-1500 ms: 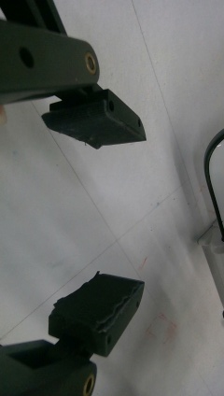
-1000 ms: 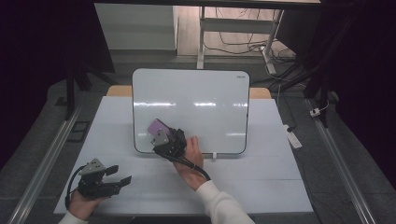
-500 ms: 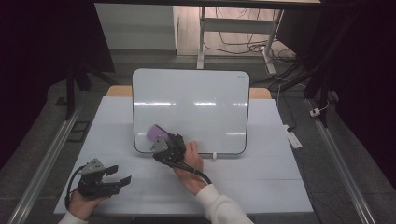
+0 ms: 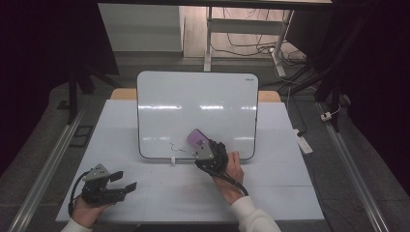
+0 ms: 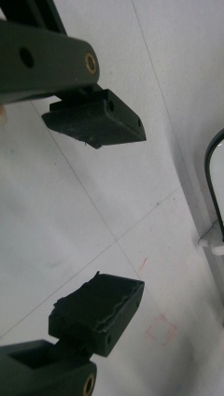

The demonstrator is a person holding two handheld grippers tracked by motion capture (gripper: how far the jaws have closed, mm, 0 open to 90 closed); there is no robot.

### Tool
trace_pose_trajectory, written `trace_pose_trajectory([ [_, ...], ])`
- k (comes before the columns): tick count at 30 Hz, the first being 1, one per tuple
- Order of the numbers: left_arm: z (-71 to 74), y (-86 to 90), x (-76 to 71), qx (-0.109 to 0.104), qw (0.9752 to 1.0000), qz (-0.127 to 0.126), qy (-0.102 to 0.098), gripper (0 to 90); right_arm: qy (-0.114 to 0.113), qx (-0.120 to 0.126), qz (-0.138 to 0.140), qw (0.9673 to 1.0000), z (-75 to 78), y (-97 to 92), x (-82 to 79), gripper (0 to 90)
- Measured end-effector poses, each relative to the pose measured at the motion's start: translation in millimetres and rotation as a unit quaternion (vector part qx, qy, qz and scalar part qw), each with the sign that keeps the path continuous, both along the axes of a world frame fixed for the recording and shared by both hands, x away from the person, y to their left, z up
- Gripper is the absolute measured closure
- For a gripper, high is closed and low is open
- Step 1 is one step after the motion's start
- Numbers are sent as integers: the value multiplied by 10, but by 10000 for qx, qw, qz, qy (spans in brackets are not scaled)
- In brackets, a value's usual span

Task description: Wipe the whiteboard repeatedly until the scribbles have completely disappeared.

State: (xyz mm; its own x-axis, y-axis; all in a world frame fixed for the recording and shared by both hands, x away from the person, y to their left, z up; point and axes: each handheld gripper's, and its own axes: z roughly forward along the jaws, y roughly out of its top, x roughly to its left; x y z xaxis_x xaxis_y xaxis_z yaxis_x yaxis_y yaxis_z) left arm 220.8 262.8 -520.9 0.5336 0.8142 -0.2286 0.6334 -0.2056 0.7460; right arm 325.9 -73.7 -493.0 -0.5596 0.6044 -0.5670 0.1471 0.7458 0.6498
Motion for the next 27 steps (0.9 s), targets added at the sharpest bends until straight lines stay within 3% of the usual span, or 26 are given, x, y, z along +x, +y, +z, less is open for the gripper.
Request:
trace_pose_trajectory([
  [5,-3,9,3,-11,10000,5,7,258,0,-5,184,9998,-5,187,3,412],
  [17,-2,29,-2,-18,10000,8,-1,258,-66,-68,783,9969,-44,919,-13,412],
  [23,-3,29,-4,-18,10000,10,2,258,12,47,949,9955,-64,1141,-25,412],
  [27,-3,35,-5,-13,10000,24,-1,258,1,-9,1062,9943,-113,1241,-62,412],
])
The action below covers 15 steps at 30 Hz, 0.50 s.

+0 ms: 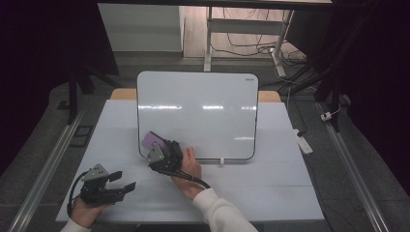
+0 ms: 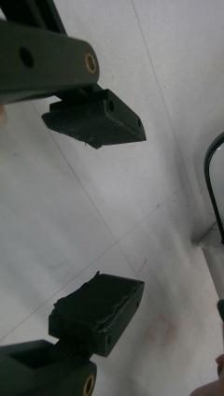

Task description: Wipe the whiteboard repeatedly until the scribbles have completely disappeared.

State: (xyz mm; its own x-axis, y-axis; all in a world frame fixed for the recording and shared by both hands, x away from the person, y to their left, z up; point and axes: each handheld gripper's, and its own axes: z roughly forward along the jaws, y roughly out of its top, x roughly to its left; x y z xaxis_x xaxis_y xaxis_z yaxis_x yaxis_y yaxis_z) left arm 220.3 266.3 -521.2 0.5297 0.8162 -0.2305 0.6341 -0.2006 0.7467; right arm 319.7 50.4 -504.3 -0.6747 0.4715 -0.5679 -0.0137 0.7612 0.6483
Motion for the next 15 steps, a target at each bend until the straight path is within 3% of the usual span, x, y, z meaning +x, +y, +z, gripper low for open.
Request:
trace_pose_trajectory([
  [8,2,-2,-2,-5,10000,-5,-5,258,71,39,-61,9999,35,-109,18,412],
  [15,0,-7,2,-10,10000,-25,-3,258,-103,248,-652,9975,259,-522,207,412],
])
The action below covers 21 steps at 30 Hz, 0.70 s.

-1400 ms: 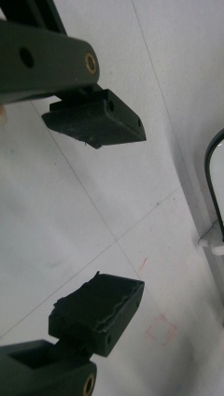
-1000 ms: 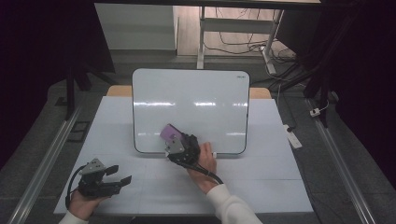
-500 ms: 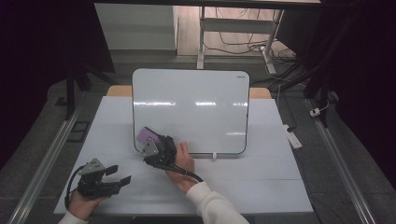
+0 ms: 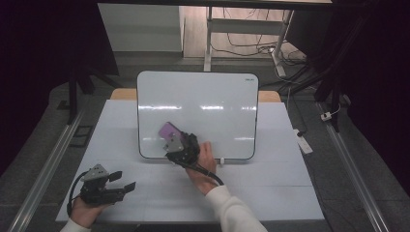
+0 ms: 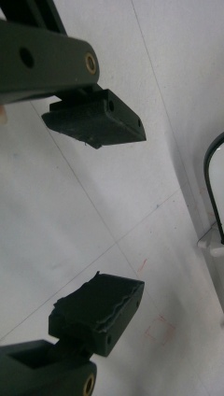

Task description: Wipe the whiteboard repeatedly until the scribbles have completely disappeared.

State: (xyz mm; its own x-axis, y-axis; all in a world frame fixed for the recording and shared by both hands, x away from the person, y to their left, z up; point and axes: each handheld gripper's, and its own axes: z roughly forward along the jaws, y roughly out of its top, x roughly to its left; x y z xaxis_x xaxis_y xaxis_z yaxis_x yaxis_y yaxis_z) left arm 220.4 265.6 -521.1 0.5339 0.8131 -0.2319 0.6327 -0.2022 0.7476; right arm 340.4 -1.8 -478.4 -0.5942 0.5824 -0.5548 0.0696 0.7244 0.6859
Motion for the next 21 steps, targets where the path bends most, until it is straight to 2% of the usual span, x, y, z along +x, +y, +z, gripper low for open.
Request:
trace_pose_trajectory([
  [3,2,-5,-1,4,10000,-5,-6,258,1,162,-161,9997,76,-141,68,412],
  [5,4,-4,-1,-1,10000,-1,-8,257,-45,73,-162,9998,73,-129,61,412],
  [7,3,-3,-1,0,10000,8,-10,258,-24,101,-70,9999,34,-54,34,412],
  [11,3,1,-3,3,10000,10,-13,257,-14,-57,252,9997,-104,203,-74,412],
  [15,1,13,-2,-5,10000,16,-7,257,-26,-357,535,9979,-232,399,-185,412],
  [17,0,14,-1,-6,10000,15,-5,257,-81,-461,434,9980,-245,418,-215,413],
  [18,0,13,-1,-5,10000,13,-5,257,-1,-301,553,9980,-246,396,-199,412],
  [21,3,15,-2,2,10000,11,-19,257,32,-237,462,9986,-233,323,-189,412],
])
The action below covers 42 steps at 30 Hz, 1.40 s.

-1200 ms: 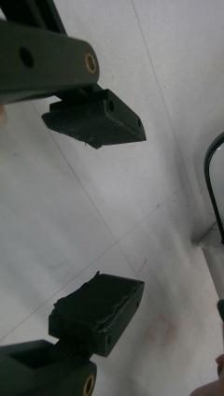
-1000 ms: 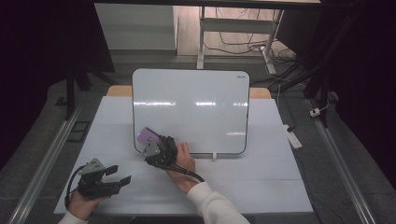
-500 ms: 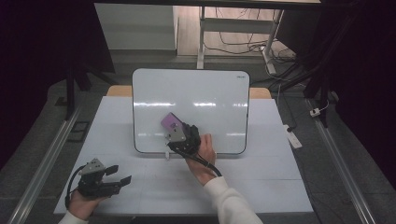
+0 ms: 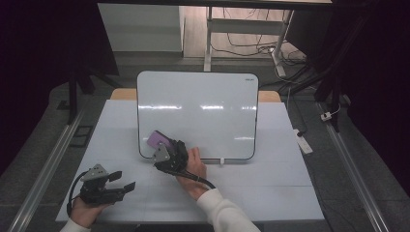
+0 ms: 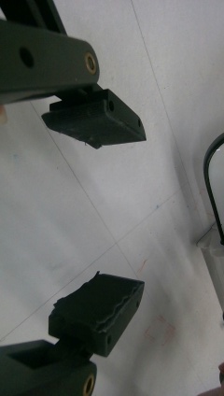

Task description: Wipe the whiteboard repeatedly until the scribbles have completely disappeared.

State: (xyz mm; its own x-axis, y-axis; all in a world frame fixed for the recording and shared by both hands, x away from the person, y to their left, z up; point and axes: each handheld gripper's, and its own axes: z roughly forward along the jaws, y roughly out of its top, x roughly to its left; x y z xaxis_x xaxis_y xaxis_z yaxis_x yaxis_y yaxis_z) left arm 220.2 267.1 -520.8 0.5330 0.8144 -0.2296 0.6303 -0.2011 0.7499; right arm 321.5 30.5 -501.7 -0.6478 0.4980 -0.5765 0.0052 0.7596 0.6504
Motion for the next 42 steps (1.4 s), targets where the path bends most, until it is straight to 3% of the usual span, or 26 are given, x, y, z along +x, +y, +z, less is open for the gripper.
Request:
trace_pose_trajectory([
  [8,3,-11,-2,-12,10000,-2,0,257,24,11,-282,9996,31,-494,23,413],
  [13,4,-8,0,-19,10000,-5,3,257,54,104,-384,9992,62,-634,49,413],
  [16,4,-11,0,-15,10000,-7,-1,257,-8,66,-369,9993,58,-618,52,413],
  [19,6,-6,0,-21,10000,-2,-1,257,-35,183,-275,9994,38,-527,50,412],
  [30,7,22,-1,-35,10000,17,-6,257,39,302,216,9993,-33,124,16,413],
  [33,5,30,-1,-49,10000,40,-4,257,-71,249,318,9992,-88,248,-17,413],
  [35,4,34,2,-42,10000,46,0,257,-129,168,367,9991,-99,248,-26,413],
  [37,0,32,4,-41,10000,45,4,257,-24,169,394,9991,-69,177,-6,413],
  [42,1,26,3,-53,10000,61,13,256,-10,-213,296,9993,18,-228,40,414],
])
